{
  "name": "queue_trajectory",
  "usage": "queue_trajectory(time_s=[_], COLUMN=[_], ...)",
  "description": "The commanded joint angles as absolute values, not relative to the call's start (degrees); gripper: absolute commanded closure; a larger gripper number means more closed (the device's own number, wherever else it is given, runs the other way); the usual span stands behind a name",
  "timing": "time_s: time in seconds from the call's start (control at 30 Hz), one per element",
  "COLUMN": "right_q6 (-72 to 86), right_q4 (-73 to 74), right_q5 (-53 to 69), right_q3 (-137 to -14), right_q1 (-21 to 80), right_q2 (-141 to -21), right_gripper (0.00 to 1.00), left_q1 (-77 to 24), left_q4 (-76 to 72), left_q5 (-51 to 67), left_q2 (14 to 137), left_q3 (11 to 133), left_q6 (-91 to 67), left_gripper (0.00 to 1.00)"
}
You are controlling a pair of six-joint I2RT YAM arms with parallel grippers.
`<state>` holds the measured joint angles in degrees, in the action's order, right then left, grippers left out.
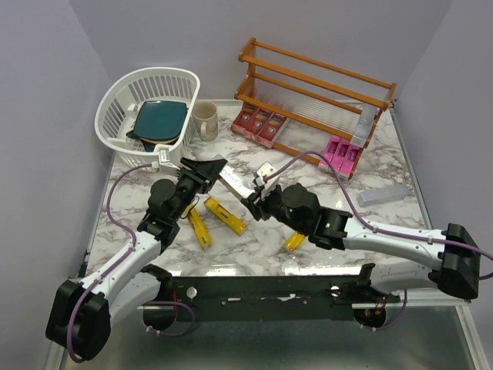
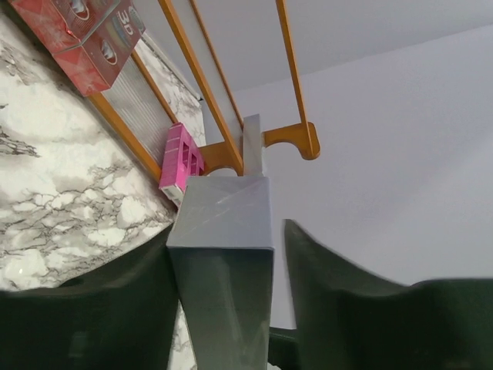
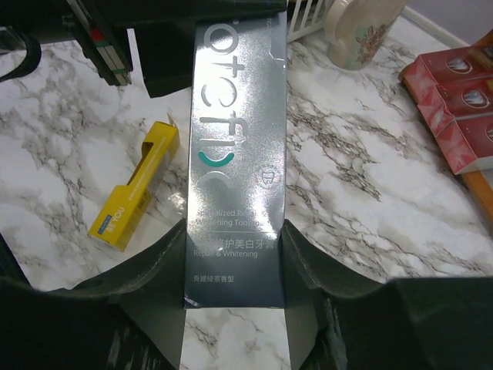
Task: Place and organize the toothpastes onto the shelf
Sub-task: Pick up the toothpaste from the center of the board, then place the toothpaste on the shelf.
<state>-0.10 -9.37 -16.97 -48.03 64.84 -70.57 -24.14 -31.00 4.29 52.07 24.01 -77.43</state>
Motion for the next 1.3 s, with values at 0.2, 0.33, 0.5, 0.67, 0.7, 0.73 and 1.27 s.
queue_trajectory(time_s=[0.2,0.33,0.5,0.67,0.7,0.73,1.27], right_q6=[4.2,6.1,11.2,14.5,15.0,15.4,17.2], right_q4=[-0.2,6.1,16.0,21.2,21.7,22.1,21.4], right_q5=[-29.7,-34.4,-36.5,-39.7,-40.7,-41.3,-47.0], right_q3=[-53.4,-56.5,-62.7,-69.5,-70.7,-71.5,-87.7], right_q1=[65.0,62.0,55.0,45.8,44.4,41.7,24.7], right_q2=[-69.4,-71.3,-76.3,-81.1,-81.8,-83.6,-98.7], right_gripper=[0.69,0.69,0.7,0.7,0.7,0.69,0.7], left_q1=[-22.8,-22.4,-22.4,-22.4,-22.4,-22.3,-17.2], left_q4=[-15.3,2.9,15.8,24.2,25.2,26.1,23.5], left_q5=[-6.4,-16.4,-23.1,-24.7,-25.5,-26.4,-21.3], left_q2=[43.7,37.8,28.0,22.3,21.6,21.3,20.0], left_q3=[29.9,35.8,41.5,47.4,48.0,48.3,41.2], left_q6=[-64.1,-54.5,-43.2,-30.6,-28.5,-25.7,-21.0], left_gripper=[0.01,0.01,0.01,0.01,0.01,0.01,0.01])
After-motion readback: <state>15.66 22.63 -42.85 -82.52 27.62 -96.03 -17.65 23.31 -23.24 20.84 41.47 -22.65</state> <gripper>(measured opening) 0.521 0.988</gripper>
